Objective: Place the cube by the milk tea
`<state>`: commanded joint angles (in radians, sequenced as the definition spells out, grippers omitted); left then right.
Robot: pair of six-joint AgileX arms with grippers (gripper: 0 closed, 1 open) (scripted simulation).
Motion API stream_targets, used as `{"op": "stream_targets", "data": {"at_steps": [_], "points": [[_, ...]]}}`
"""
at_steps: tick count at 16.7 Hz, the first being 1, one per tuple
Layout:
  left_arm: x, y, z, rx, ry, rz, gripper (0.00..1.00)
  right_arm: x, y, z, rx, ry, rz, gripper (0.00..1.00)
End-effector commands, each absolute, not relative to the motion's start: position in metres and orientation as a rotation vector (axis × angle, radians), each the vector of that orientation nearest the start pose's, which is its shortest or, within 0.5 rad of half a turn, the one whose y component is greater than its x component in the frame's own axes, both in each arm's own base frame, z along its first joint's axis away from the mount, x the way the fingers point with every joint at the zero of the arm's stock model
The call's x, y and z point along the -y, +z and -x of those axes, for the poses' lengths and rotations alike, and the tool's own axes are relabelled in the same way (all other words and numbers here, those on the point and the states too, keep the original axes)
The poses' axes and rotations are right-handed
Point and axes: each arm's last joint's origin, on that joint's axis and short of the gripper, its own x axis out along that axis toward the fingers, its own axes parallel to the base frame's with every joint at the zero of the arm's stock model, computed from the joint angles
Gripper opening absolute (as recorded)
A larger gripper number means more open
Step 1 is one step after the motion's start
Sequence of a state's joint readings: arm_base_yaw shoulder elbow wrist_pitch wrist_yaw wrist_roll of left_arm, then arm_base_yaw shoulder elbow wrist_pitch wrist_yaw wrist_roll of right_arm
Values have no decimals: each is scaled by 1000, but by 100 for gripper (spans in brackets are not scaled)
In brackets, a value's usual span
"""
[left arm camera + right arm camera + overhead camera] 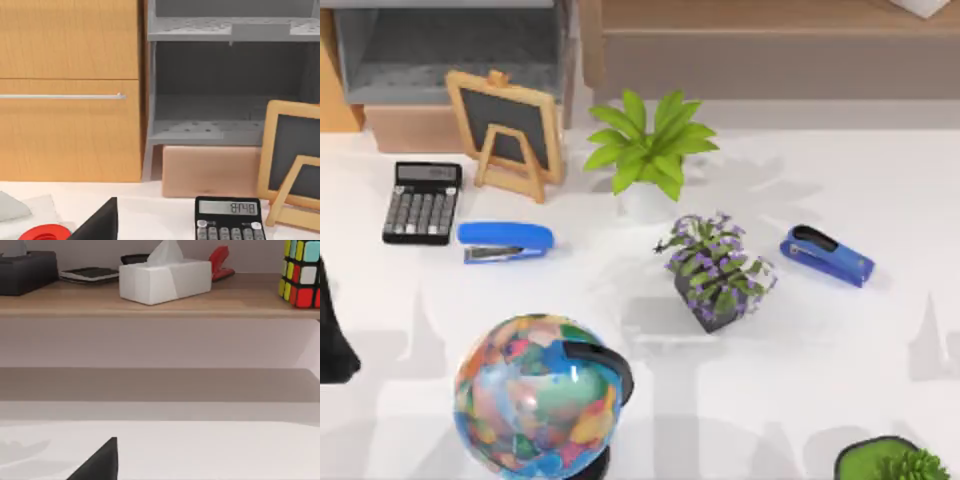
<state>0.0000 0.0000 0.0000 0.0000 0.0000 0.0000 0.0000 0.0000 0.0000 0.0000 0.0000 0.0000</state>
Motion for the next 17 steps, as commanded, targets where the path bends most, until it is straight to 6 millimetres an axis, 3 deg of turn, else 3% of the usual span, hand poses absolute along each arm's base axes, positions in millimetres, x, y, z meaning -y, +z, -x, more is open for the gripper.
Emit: {"op": "stream_targets", "data": {"at_steps": [4,10,14,17], "points": [[1,160,-106,0,0,0,100,1,170,-106,25,9,0,100],[1,160,-106,0,0,0,100,8,243,-125,171,47,30,100],[1,160,-106,0,0,0,100,26,281,-181,178,53,55,100],[1,160,-106,0,0,0,100,52,281,-244,138,47,58,100]]}}
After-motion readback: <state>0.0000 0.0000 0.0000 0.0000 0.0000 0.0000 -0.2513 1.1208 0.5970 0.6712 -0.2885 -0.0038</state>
